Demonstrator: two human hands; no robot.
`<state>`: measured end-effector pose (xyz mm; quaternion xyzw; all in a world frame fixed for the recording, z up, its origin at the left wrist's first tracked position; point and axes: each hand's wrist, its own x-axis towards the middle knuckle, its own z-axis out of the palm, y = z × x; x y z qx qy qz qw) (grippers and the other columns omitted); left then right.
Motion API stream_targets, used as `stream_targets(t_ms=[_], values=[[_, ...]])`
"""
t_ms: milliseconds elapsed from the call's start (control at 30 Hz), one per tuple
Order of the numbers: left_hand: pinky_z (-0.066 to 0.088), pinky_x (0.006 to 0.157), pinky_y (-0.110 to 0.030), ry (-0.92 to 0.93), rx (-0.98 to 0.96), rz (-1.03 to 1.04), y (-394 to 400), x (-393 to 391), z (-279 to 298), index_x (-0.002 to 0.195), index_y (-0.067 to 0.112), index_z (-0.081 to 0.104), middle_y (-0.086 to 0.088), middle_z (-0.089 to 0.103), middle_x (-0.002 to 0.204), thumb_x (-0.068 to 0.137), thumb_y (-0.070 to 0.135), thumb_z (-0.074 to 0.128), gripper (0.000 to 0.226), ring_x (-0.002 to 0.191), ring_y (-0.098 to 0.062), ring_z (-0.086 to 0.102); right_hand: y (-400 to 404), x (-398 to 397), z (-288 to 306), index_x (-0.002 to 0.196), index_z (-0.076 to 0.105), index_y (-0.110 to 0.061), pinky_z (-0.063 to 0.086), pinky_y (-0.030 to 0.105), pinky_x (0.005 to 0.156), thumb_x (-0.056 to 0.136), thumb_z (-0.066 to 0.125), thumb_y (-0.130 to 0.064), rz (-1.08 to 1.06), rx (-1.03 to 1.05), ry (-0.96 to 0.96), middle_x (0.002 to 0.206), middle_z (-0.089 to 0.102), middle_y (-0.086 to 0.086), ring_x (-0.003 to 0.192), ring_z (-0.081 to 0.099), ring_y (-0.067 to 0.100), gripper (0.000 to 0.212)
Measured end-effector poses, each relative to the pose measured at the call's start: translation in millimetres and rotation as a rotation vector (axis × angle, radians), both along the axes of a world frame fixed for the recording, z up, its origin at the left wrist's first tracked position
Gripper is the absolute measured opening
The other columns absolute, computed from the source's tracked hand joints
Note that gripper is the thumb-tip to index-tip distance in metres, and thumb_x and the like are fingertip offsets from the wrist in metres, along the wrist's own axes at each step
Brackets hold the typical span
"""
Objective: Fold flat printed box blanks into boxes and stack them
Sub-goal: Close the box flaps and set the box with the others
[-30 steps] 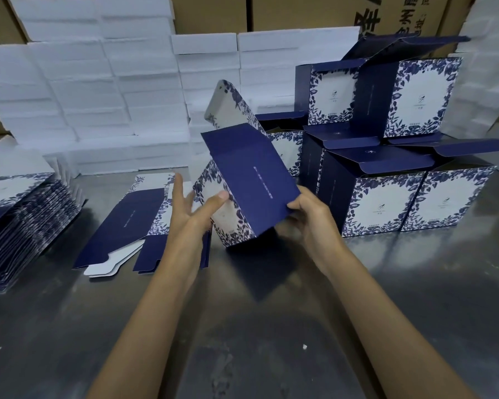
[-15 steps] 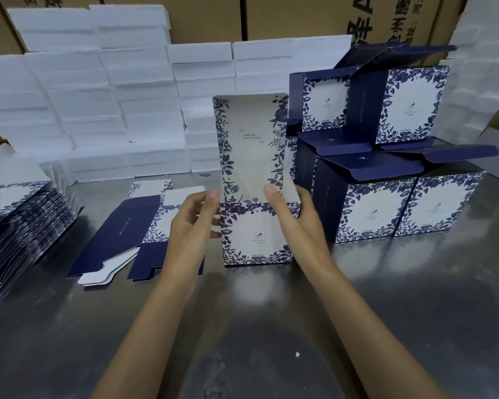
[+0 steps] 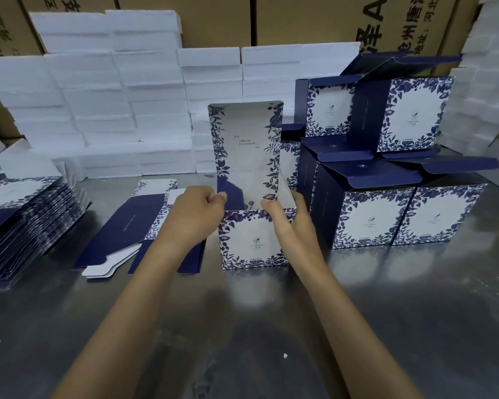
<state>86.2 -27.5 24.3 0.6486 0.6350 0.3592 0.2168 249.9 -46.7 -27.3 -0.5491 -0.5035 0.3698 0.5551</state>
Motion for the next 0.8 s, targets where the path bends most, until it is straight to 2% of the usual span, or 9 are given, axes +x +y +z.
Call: stream_targets(t_ms=[67, 133, 200, 267, 333, 400, 500, 633, 800], values=[[0.028, 0.052, -0.028, 0.09, -0.025, -0.005, 0.9, -1.3, -0.2, 0.071, 0.012, 0.038, -0.002, 0.04, 0.061, 0.103, 0.027, 0.047, 0.037, 0.054, -0.018, 0.038, -0.1, -0.2, -0.3, 0.109, 0.053, -0.057, 0.05, 0.039, 0.1, 0.069, 0.058, -0.069, 0.001, -0.013, -0.006, 0.118, 0.065, -0.025, 0.11, 0.061, -0.001, 0.043], [0.035, 0.05, -0.024, 0.102, -0.097, -0.028, 4.8, -4.4, 4.6, 0.074, 0.011, 0.041, -0.004, 0.044, 0.064, 0.103, 0.025, 0.045, 0.032, 0.053, -0.019, 0.049, 0.2, 1.1, 0.7, 0.107, 0.054, -0.058, 0.05, 0.041, 0.101, 0.067, 0.059, -0.069, 0.011, -0.027, 0.008, 0.115, 0.066, -0.025, 0.109, 0.062, 0.001, 0.043], [0.046, 0.048, -0.02, -0.001, -0.201, -0.028, 10.6, -8.3, 10.8, 0.076, 0.008, 0.048, -0.003, 0.048, 0.059, 0.1, 0.025, 0.048, 0.03, 0.045, -0.017, 0.054, 1.0, 2.4, 1.6, 0.112, 0.056, -0.054, 0.051, 0.043, 0.101, 0.065, 0.06, -0.067, 0.019, -0.041, 0.024, 0.113, 0.068, -0.024, 0.107, 0.064, 0.002, 0.049], [0.052, 0.049, -0.024, -0.07, -0.238, -0.005, 15.6, -8.1, 12.6, 0.075, 0.009, 0.05, -0.001, 0.048, 0.053, 0.1, 0.033, 0.05, 0.034, 0.04, -0.015, 0.052, 1.1, 2.7, 2.1, 0.117, 0.057, -0.05, 0.052, 0.044, 0.1, 0.066, 0.06, -0.064, 0.032, -0.047, 0.028, 0.112, 0.069, -0.023, 0.107, 0.064, 0.003, 0.054], [0.048, 0.053, -0.025, -0.031, -0.2, 0.016, 18.7, -3.1, 7.5, 0.078, 0.012, 0.048, -0.002, 0.05, 0.062, 0.101, 0.045, 0.047, 0.04, 0.047, -0.017, 0.058, 0.7, 2.8, 2.3, 0.119, 0.056, -0.049, 0.052, 0.044, 0.1, 0.067, 0.061, -0.062, 0.046, -0.049, 0.031, 0.113, 0.069, -0.021, 0.107, 0.065, 0.005, 0.054], [0.042, 0.06, -0.028, -0.043, -0.15, 0.024, 22.0, 1.3, -0.4, 0.079, 0.013, 0.044, -0.005, 0.048, 0.072, 0.102, 0.039, 0.045, 0.035, 0.057, -0.022, 0.057, 0.3, 2.6, 2.8, 0.12, 0.055, -0.049, 0.052, 0.044, 0.101, 0.067, 0.06, -0.063, 0.052, -0.052, 0.026, 0.113, 0.069, -0.021, 0.107, 0.065, 0.005, 0.055], [0.043, 0.055, -0.029, -0.024, -0.195, -0.016, 29.8, -1.9, 3.7, 0.071, 0.013, 0.037, -0.002, 0.038, 0.067, 0.1, 0.02, 0.046, 0.031, 0.05, -0.018, 0.046, 0.4, 4.1, 2.7, 0.12, 0.054, -0.049, 0.05, 0.042, 0.102, 0.065, 0.06, -0.064, 0.053, -0.059, 0.02, 0.114, 0.067, -0.023, 0.109, 0.063, 0.004, 0.057], [0.05, 0.043, -0.025, 0.063, -0.301, -0.075, 38.3, -10.1, 24.0, 0.073, 0.01, 0.052, -0.004, 0.049, 0.066, 0.098, 0.032, 0.053, 0.033, 0.053, -0.017, 0.047, 0.0, 5.2, 2.6, 0.115, 0.056, -0.051, 0.05, 0.039, 0.1, 0.067, 0.06, -0.06, 0.054, -0.062, 0.035, 0.112, 0.068, -0.023, 0.107, 0.063, 0.004, 0.049], [0.042, 0.057, -0.028, 0.03, -0.112, -0.032, 43.3, 3.1, 13.6, 0.071, 0.009, 0.041, 0.0, 0.044, 0.055, 0.098, 0.009, 0.043, 0.027, 0.058, -0.02, 0.038, -0.5, 4.3, 3.8, 0.117, 0.055, -0.05, 0.051, 0.037, 0.096, 0.061, 0.059, -0.064, 0.049, -0.056, 0.04, 0.111, 0.068, -0.023, 0.106, 0.063, 0.004, 0.058]])
